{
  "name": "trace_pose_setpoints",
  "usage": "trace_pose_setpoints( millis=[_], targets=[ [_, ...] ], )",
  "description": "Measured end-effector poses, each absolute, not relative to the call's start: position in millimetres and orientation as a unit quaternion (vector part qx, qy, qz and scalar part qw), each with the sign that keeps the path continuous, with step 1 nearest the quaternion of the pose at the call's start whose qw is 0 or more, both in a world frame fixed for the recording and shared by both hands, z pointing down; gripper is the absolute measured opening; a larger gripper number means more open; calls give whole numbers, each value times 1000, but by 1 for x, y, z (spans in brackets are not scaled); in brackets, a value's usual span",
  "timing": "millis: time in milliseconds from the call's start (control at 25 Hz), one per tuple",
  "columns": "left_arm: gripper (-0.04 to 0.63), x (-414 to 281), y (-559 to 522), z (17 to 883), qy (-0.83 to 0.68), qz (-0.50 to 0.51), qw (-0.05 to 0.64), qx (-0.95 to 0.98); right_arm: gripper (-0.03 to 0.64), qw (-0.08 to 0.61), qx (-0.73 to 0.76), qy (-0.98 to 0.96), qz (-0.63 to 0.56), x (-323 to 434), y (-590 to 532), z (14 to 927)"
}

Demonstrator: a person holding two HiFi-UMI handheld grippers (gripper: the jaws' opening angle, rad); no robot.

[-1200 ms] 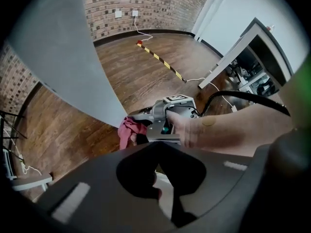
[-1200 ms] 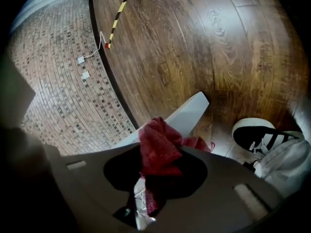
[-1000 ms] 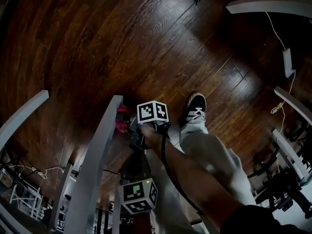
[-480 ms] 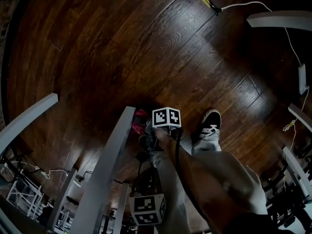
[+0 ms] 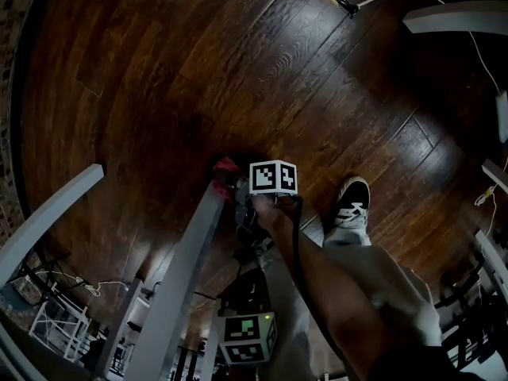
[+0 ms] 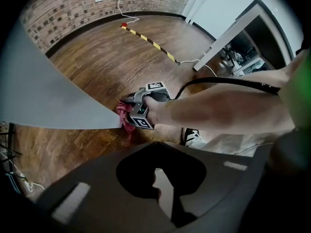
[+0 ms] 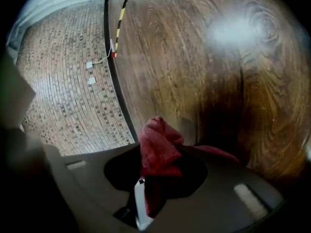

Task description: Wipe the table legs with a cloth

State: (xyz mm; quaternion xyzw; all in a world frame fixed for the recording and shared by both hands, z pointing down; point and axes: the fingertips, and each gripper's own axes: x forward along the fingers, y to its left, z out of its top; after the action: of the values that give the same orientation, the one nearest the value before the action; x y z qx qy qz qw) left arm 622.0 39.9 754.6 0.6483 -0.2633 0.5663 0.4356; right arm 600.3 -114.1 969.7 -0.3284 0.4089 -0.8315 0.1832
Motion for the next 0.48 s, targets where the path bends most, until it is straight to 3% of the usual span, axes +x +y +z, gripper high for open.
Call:
trace_pose_setpoints(
  millis=[480],
  targets=[
    [2,624,26,752,-244,575,418,660,89,-76,-329,530,-778,558,-115,1003]
  ],
)
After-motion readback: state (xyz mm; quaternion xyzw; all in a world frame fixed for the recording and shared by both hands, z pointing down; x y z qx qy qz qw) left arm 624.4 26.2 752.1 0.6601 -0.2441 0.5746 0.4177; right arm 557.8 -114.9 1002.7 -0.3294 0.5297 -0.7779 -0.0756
